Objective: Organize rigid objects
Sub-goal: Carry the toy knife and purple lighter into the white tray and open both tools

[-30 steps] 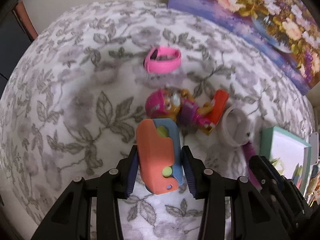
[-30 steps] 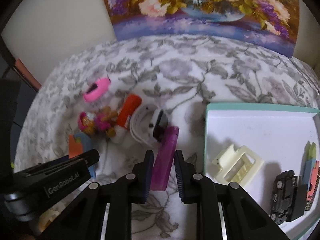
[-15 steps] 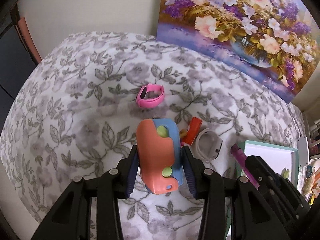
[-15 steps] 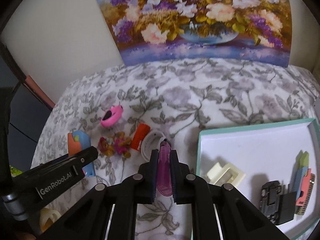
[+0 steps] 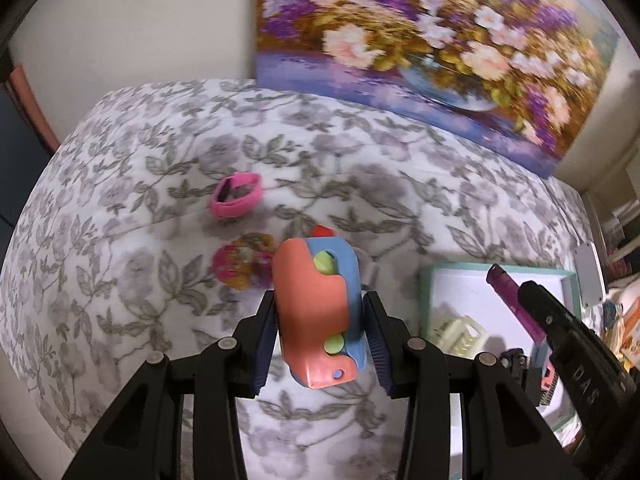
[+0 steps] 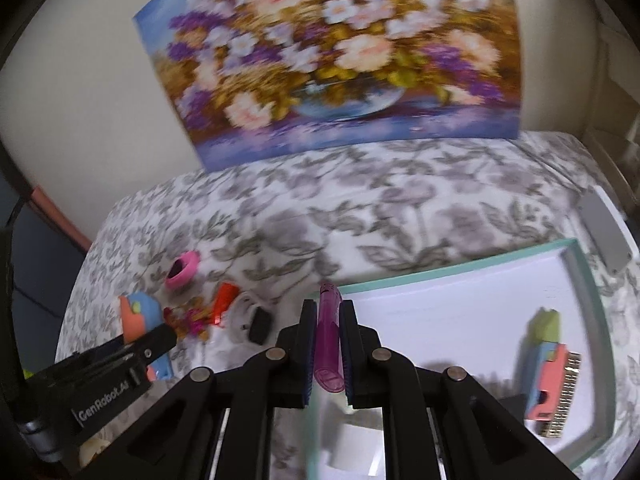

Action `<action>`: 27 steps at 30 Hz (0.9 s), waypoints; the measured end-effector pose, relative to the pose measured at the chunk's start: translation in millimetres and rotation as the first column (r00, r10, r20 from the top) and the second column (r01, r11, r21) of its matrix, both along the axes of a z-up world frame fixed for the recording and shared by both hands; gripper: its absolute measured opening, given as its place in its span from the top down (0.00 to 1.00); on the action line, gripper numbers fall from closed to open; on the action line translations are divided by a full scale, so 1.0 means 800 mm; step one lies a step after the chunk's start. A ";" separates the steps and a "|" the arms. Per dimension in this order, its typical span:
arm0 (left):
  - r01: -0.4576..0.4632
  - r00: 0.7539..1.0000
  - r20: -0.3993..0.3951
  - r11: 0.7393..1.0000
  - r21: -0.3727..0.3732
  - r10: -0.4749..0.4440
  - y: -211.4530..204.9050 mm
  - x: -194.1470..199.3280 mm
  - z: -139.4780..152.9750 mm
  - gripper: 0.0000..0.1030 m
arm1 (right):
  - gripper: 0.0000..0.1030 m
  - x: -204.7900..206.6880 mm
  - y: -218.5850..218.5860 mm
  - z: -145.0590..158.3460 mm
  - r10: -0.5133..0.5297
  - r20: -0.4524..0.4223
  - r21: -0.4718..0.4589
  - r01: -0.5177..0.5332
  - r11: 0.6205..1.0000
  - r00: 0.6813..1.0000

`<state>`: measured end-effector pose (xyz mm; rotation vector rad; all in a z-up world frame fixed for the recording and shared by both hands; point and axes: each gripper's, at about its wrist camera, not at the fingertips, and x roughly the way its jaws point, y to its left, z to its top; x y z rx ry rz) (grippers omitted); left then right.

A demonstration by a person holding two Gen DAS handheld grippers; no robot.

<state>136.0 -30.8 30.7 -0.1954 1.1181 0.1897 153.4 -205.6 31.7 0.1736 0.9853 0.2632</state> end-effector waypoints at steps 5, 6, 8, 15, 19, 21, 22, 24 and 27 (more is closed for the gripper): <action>0.081 0.997 -0.008 0.996 -0.033 -0.081 -0.045 0.004 -0.004 0.58 | 0.88 0.004 -0.051 -0.004 -0.086 -0.022 0.003 0.086 0.996 0.996; 0.100 0.995 -0.008 0.994 -0.045 -0.100 -0.057 0.005 -0.006 0.58 | 0.88 0.004 -0.059 -0.006 -0.103 -0.027 -0.010 0.103 0.995 0.994; 0.140 0.990 -0.012 0.989 -0.050 -0.141 -0.080 0.005 -0.011 0.58 | 0.88 0.006 -0.075 -0.013 -0.136 -0.038 -0.037 0.134 0.990 0.990; 0.260 0.963 -0.058 0.965 -0.032 -0.262 -0.150 0.005 -0.037 0.57 | 0.88 0.007 -0.124 -0.038 -0.212 -0.086 -0.056 0.208 0.977 0.973; 0.295 0.951 -0.087 0.955 -0.022 -0.296 -0.171 0.003 -0.050 0.57 | 0.88 0.008 -0.143 -0.046 -0.244 -0.108 -0.051 0.240 0.969 0.964; 0.307 0.947 -0.098 0.952 -0.015 -0.307 -0.176 0.002 -0.054 0.57 | 0.88 0.007 -0.146 -0.050 -0.250 -0.114 -0.055 0.245 0.968 0.962; 0.309 0.946 -0.102 0.951 -0.015 -0.309 -0.177 0.002 -0.056 0.57 | 0.88 0.007 -0.149 -0.052 -0.253 -0.118 -0.057 0.248 0.967 0.960; 0.314 0.943 -0.109 0.949 -0.016 -0.314 -0.178 0.002 -0.058 0.57 | 0.88 0.007 -0.151 -0.054 -0.259 -0.123 -0.058 0.254 0.965 0.958; 0.314 0.943 -0.113 0.949 -0.017 -0.313 -0.176 0.002 -0.058 0.57 | 0.88 0.008 -0.152 -0.055 -0.264 -0.129 -0.055 0.259 0.964 0.956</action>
